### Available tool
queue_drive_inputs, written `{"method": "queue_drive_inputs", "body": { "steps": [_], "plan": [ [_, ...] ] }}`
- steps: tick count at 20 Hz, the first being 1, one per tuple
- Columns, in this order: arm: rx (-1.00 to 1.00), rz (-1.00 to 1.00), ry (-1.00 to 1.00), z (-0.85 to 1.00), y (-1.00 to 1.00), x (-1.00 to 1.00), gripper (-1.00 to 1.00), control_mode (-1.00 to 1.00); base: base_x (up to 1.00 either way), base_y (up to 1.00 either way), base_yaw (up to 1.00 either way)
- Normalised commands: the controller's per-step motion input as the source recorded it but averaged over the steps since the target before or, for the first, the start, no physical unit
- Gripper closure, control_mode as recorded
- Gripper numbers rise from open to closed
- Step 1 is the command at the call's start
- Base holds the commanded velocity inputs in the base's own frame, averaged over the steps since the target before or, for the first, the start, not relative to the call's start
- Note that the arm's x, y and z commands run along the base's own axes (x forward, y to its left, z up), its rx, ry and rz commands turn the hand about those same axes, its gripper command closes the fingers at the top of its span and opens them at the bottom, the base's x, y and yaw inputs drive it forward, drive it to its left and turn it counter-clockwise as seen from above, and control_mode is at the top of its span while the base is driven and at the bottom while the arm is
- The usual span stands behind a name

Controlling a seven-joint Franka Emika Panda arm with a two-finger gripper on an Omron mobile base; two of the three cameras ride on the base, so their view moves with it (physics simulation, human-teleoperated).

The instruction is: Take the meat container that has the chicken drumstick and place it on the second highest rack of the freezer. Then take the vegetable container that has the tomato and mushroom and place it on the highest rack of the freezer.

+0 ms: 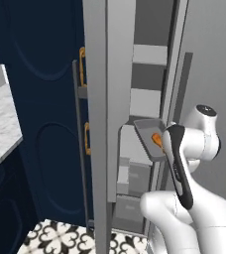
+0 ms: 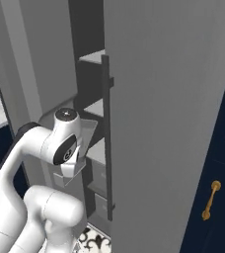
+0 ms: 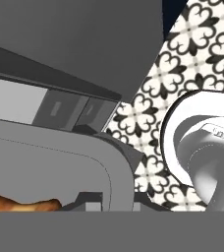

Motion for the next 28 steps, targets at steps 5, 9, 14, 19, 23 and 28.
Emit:
{"method": "queue_drive_inputs", "body": {
  "steps": [5,9,14,19,23,28],
  "plan": [
    [0.0,0.0,0.0,0.0,0.0,0.0,1.0,1.0,0.03,0.05,0.01],
    [0.0,0.0,0.0,0.0,0.0,0.0,1.0,1.0,0.36,0.08,0.0],
    [-0.02,-0.14,-0.05,0.39,0.0,0.53,1.0,-1.0,0.0,0.0,0.0],
    [-0.01,-0.14,0.0,0.33,0.06,0.98,1.0,-1.0,0.0,0.0,0.0],
    [0.0,0.0,0.0,0.12,0.04,0.96,1.0,-1.0,0.0,0.0,0.0],
    [0.0,-0.01,0.04,-0.02,-0.38,0.77,1.0,-1.0,0.0,0.0,0.0]
  ]
}}
